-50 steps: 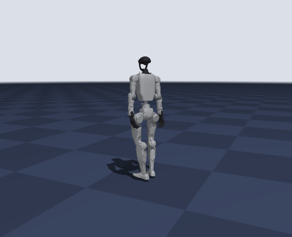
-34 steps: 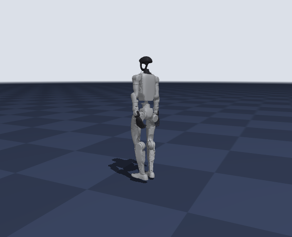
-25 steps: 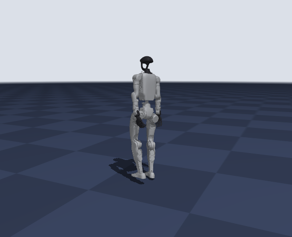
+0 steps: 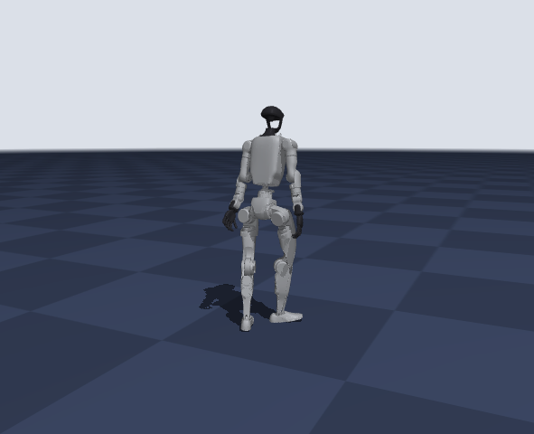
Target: In place motions
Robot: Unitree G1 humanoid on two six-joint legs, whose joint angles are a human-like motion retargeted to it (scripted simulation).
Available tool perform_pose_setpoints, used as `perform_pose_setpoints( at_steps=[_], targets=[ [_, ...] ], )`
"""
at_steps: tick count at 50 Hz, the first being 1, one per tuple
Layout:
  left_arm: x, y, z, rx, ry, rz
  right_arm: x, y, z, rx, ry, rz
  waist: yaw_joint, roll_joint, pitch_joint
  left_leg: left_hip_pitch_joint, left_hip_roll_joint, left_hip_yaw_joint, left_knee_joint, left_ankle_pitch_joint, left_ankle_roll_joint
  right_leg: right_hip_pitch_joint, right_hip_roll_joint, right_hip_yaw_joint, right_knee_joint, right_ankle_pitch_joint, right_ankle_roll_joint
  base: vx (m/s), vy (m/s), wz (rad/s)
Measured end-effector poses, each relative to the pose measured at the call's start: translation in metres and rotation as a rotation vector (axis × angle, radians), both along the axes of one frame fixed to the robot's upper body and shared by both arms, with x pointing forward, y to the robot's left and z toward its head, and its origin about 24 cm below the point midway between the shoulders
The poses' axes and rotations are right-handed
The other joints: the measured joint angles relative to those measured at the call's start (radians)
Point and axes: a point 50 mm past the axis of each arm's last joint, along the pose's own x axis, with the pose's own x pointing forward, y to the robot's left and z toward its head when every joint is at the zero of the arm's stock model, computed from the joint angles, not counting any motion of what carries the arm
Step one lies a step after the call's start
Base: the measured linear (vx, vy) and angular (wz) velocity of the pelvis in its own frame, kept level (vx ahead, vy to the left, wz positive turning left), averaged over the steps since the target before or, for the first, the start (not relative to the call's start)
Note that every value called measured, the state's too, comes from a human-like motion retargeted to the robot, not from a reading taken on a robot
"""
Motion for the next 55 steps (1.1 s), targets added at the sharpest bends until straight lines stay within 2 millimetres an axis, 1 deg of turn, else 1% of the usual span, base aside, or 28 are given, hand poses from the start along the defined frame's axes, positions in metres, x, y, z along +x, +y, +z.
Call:
perform_pose_setpoints(
  at_steps=[4, 8, 10, 12, 14, 15, 17, 20, 22, 23, 24, 25, 27, 28, 30, 33, 35, 37, 39, 42, 43, 44, 45, 46, 47, 50, 52, 55],
  targets=[
    [-0.014, -0.02, 0.0, -0.057, 0.019, 0.035, 0.015, -0.001, 0.002, 0.008, -0.062, -0.133, -0.044, 0.04, -0.016, 0.048, 0.001, 0.203, -0.01, -0.048, -0.049, 0.03, 0.032, -0.21, -0.028, -0.029, 0.009, 0.31, 0.06, -3.7],
    [-0.011, -0.042, -0.003, -0.085, 0.004, 0.092, 0.033, -0.001, 0.004, 0.01, -0.113, -0.222, -0.072, 0.085, -0.023, 0.084, -0.005, 0.364, -0.005, -0.064, -0.103, 0.056, 0.081, -0.347, -0.052, -0.021, 0.03, 0.4, 0.13, -3.43],
    [-0.003, -0.049, -0.004, -0.09, -0.021, 0.124, 0.035, 0.0, 0.004, 0.01, -0.12, -0.247, -0.078, 0.095, -0.028, 0.101, -0.012, 0.435, 0.006, -0.056, -0.122, 0.049, 0.097, -0.331, -0.051, -0.008, 0.03, 0.58, 0.09, -2.87],
    [0.007, -0.049, -0.006, -0.095, -0.056, 0.132, 0.03, 0.0, 0.004, 0.006, -0.106, -0.268, -0.076, 0.101, -0.031, 0.119, -0.012, 0.463, 0.026, -0.032, -0.137, 0.033, 0.108, -0.255, -0.04, 0.012, 0.004, 0.56, 0.09, -2.26],
    [0.018, -0.045, -0.008, -0.094, -0.094, 0.122, 0.019, 0.001, 0.002, 0.0, -0.073, -0.288, -0.078, 0.098, -0.032, 0.143, -0.017, 0.483, 0.051, 0.005, -0.139, 0.026, 0.116, -0.17, -0.039, 0.025, -0.036, 0.63, 0.03, -1.61],
    [0.023, -0.042, -0.009, -0.091, -0.113, 0.114, 0.012, 0.002, 0.001, -0.002, -0.051, -0.298, -0.08, 0.092, -0.036, 0.155, -0.023, 0.494, 0.067, 0.028, -0.134, 0.028, 0.117, -0.139, -0.044, 0.03, -0.053, 0.64, 0.0, -1.13],
    [0.031, -0.037, -0.01, -0.084, -0.137, 0.091, -0.007, 0.004, 0.0, -0.001, 0.011, -0.326, -0.086, 0.06, -0.044, 0.166, -0.028, 0.486, 0.142, 0.117, -0.091, 0.041, 0.094, -0.074, -0.048, 0.032, -0.06, 0.65, 0.0, -0.83],
    [0.046, -0.034, -0.01, -0.072, -0.176, 0.073, -0.03, 0.01, -0.001, 0.007, 0.092, -0.377, -0.057, -0.03, -0.046, 0.138, -0.011, 0.426, 0.357, 0.303, 0.026, 0.065, 0.011, 0.029, -0.037, 0.028, -0.034, 0.57, 0.02, -1.15],
    [0.056, -0.033, -0.011, -0.071, -0.224, 0.091, -0.039, 0.013, -0.001, 0.013, 0.129, -0.377, -0.026, -0.095, -0.042, 0.07, 0.015, 0.324, 0.557, 0.429, 0.103, 0.077, -0.039, 0.095, -0.028, 0.025, -0.032, 0.52, 0.04, -1.69],
    [0.061, -0.033, -0.012, -0.077, -0.249, 0.103, -0.041, 0.014, -0.001, 0.016, 0.142, -0.363, -0.014, -0.116, -0.037, 0.028, 0.026, 0.256, 0.646, 0.482, 0.119, 0.085, -0.047, 0.128, -0.028, 0.024, -0.034, 0.51, 0.06, -1.69],
    [0.066, -0.035, -0.012, -0.086, -0.273, 0.116, -0.04, 0.014, -0.001, 0.02, 0.146, -0.342, -0.009, -0.124, -0.031, -0.012, 0.02, 0.175, 0.701, 0.504, 0.106, 0.092, -0.048, 0.152, -0.03, 0.025, -0.036, 0.47, 0.07, -1.58],
    [0.07, -0.037, -0.012, -0.095, -0.296, 0.13, -0.038, 0.015, -0.002, 0.024, 0.146, -0.317, -0.008, -0.127, -0.025, -0.051, 0.005, 0.088, 0.74, 0.511, 0.079, 0.099, -0.045, 0.171, -0.033, 0.025, -0.037, 0.36, 0.1, -1.59],
    [0.077, -0.043, -0.012, -0.106, -0.329, 0.168, -0.025, 0.014, -0.002, 0.032, 0.114, -0.248, 0.001, -0.125, -0.01, -0.128, -0.052, -0.061, 0.775, 0.51, 0.028, 0.109, -0.035, 0.221, -0.042, 0.034, -0.041, 0.25, 0.14, -1.83],
    [0.079, -0.047, -0.012, -0.107, -0.34, 0.189, -0.018, 0.013, -0.002, 0.035, 0.091, -0.21, 0.008, -0.125, -0.004, -0.158, -0.066, -0.103, 0.787, 0.508, 0.022, 0.112, -0.03, 0.253, -0.046, 0.038, -0.042, 0.24, 0.16, -2.07],
    [0.08, -0.052, -0.013, -0.112, -0.35, 0.222, -0.001, 0.012, -0.002, 0.037, 0.036, -0.136, 0.023, -0.125, 0.003, -0.208, -0.061, -0.134, 0.794, 0.478, 0.038, 0.112, -0.022, 0.315, -0.05, 0.044, -0.045, 0.26, 0.17, -2.09],
    [0.077, -0.054, -0.012, -0.131, -0.331, 0.216, 0.025, 0.009, 0.001, 0.035, -0.046, -0.043, 0.019, -0.113, 0.006, -0.263, -0.028, -0.149, 0.748, 0.403, 0.093, 0.108, -0.017, 0.366, -0.048, 0.057, -0.043, 0.24, 0.19, -1.75],
    [0.072, -0.053, -0.013, -0.128, -0.31, 0.188, 0.039, 0.01, 0.003, 0.035, -0.091, 0.0, 0.023, -0.104, 0.012, -0.292, -0.044, -0.194, 0.672, 0.365, 0.106, 0.11, -0.013, 0.398, -0.046, 0.076, -0.044, 0.2, 0.23, -1.78],
    [0.069, -0.051, -0.012, -0.116, -0.29, 0.151, 0.049, 0.011, 0.005, 0.04, -0.126, 0.019, 0.034, -0.085, 0.022, -0.303, -0.061, -0.258, 0.559, 0.341, 0.081, 0.115, 0.004, 0.43, -0.048, 0.108, -0.051, 0.19, 0.25, -1.79],
    [0.065, -0.05, -0.012, -0.11, -0.269, 0.116, 0.054, 0.012, 0.006, 0.051, -0.144, 0.017, 0.045, -0.057, 0.03, -0.294, -0.068, -0.327, 0.42, 0.331, 0.048, 0.129, 0.033, 0.457, -0.058, 0.129, -0.051, 0.19, 0.25, -1.69],
    [0.057, -0.051, -0.012, -0.112, -0.241, 0.091, 0.05, 0.013, 0.005, 0.068, -0.134, 0.0, 0.069, -0.007, 0.04, -0.244, -0.06, -0.408, 0.198, 0.355, -0.008, 0.165, 0.092, 0.506, -0.071, 0.147, -0.047, 0.23, 0.24, -1.69],
    [0.054, -0.053, -0.012, -0.115, -0.232, 0.093, 0.046, 0.012, 0.004, 0.069, -0.12, -0.005, 0.073, 0.003, 0.042, -0.22, -0.056, -0.411, 0.142, 0.396, -0.003, 0.177, 0.104, 0.535, -0.072, 0.152, -0.046, 0.24, 0.24, -1.25],
    [0.05, -0.054, -0.012, -0.12, -0.223, 0.097, 0.042, 0.012, 0.003, 0.066, -0.104, -0.007, 0.06, 0.008, 0.04, -0.205, -0.079, -0.432, 0.132, 0.374, 0.01, 0.185, 0.103, 0.549, -0.073, 0.156, -0.042, 0.21, 0.25, -0.7],
    [0.047, -0.056, -0.012, -0.126, -0.214, 0.103, 0.038, 0.011, 0.003, 0.062, -0.087, -0.007, 0.039, 0.009, 0.035, -0.196, -0.116, -0.461, 0.146, 0.322, 0.028, 0.191, 0.094, 0.555, -0.073, 0.159, -0.037, 0.19, 0.27, -0.72],
    [0.043, -0.058, -0.011, -0.138, -0.198, 0.115, 0.032, 0.011, 0.002, 0.053, -0.058, -0.005, 0.029, 0.025, 0.018, -0.186, -0.064, -0.379, 0.145, 0.313, -0.009, 0.183, 0.104, 0.576, -0.071, 0.165, -0.034, 0.17, 0.27, -0.91],
    [0.041, -0.06, -0.011, -0.147, -0.185, 0.125, 0.027, 0.012, 0.001, 0.044, -0.033, -0.006, 0.015, 0.038, 0.005, -0.178, -0.028, -0.326, 0.141, 0.306, -0.033, 0.176, 0.111, 0.587, -0.069, 0.17, -0.03, 0.12, 0.24, -0.94],
    [0.042, -0.059, -0.01, -0.144, -0.171, 0.131, 0.014, 0.014, -0.001, 0.016, 0.015, -0.051, -0.028, 0.056, 0.007, -0.141, -0.036, -0.307, 0.101, 0.285, -0.009, 0.177, 0.115, 0.597, -0.063, 0.18, -0.027, 0.0, 0.2, -0.67],
    [0.045, -0.054, -0.01, -0.146, -0.174, 0.114, 0.004, 0.012, -0.001, 0.017, 0.052, -0.081, -0.021, 0.059, 0.013, -0.109, -0.033, -0.273, 0.074, 0.275, -0.017, 0.178, 0.122, 0.626, -0.055, 0.187, -0.028, 0.02, 0.2, -0.94],
    [0.045, -0.048, -0.01, -0.14, -0.167, 0.083, -0.016, 0.014, -0.001, 0.019, 0.128, -0.086, -0.018, 0.06, -0.013, -0.091, -0.039, -0.262, 0.048, 0.259, -0.025, 0.165, 0.124, 0.663, -0.045, 0.196, -0.021, 0.11, 0.13, -0.64]
  ],
)
